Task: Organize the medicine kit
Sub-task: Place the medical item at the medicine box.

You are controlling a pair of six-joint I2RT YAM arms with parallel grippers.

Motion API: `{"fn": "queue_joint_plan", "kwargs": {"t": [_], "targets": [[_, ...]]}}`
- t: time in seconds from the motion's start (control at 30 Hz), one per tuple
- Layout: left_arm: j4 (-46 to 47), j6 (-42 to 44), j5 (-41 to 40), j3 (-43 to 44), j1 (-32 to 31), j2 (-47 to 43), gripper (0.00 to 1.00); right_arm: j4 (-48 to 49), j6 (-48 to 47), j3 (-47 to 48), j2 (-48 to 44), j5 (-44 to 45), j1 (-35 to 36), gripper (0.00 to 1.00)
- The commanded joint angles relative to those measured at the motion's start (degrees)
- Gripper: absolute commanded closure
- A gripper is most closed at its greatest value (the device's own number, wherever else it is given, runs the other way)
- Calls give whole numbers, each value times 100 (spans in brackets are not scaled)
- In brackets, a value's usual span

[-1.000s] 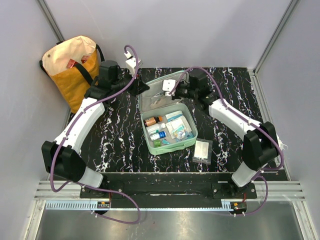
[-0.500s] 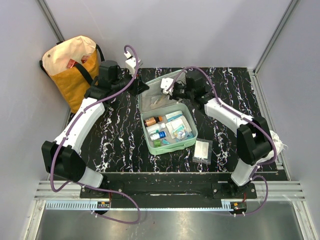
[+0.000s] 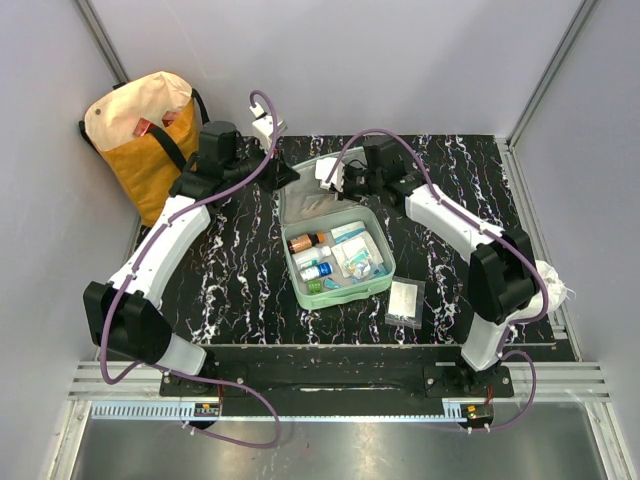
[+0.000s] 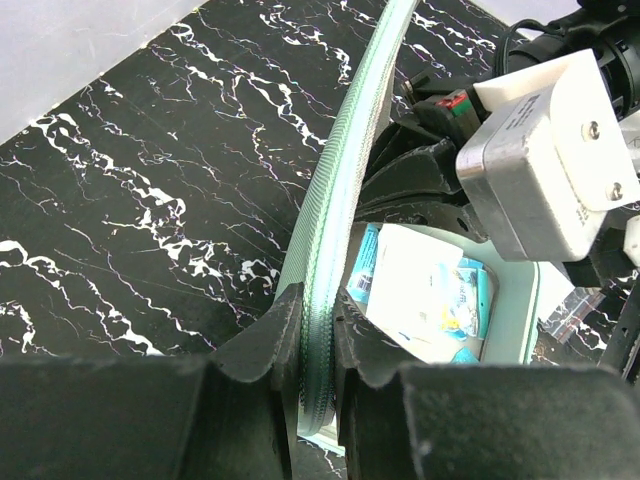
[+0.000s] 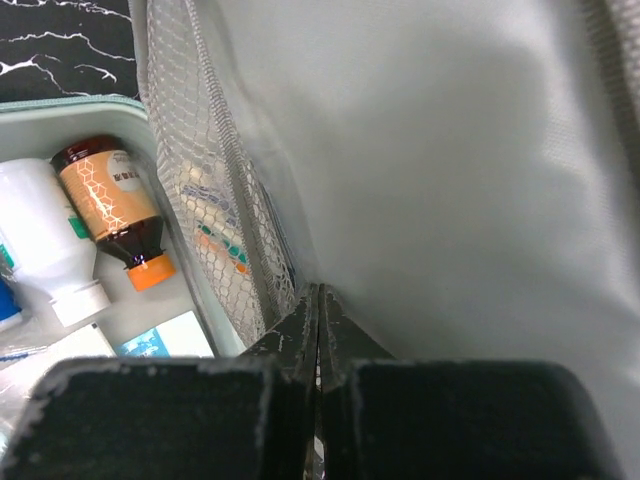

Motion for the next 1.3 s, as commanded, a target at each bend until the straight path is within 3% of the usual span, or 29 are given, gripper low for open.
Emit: {"fn": "queue_joint_plan", "kwargs": {"t": [0.0,0.1,0.17,0.23,0.27,0.3,0.37,0.5,0.6,0.63,0.7,0.87,1.07,1.27], "targets": [[6,-75,-44,-37,12,-86,89,-570,-134,40,-16,268,-31,100],[-12,-101,-79,-37,12,-60,89,605,226,-469,-446,119,-31,99],[-12,-110,-71,-37,12,-69,89,1763,664,-925,-754,109,-31,88],[-20,-102,-79,-37,12,-77,89,2741,1042,-1312,-1009,223,-31,68],[-20,-101,-88,-55,12,-86,89,3250,1218,-1436,-1123,285,-31,64],[-20,-101,-97,-46,12,-86,89,3534,1272,-1629,-1263,311,-31,64],[-20,-110,-97,-55,20,-95,89,3974,1316,-1954,-1492,355,-31,52],[-249,-163,-220,42,20,-86,90,4800,1798,-2648,-2002,575,-31,45],[-170,-189,-211,-11,20,-78,90,5450,2631,-3176,-2494,1161,-23,29],[-91,-268,-150,-2,20,-51,90,5557,3052,-3360,-2713,1721,-31,22],[-47,-330,-27,50,20,28,90,5331,3967,-3598,-3170,2523,-40,13],[-161,-260,-62,86,20,37,90,4093,4839,-3863,-4032,3789,-31,13],[-65,-102,-132,-64,29,-156,90,2345,6596,-4047,-4683,6494,-40,9],[120,-180,-106,-292,20,-209,91,-219,8492,-3969,-5044,6965,-58,12]]}}
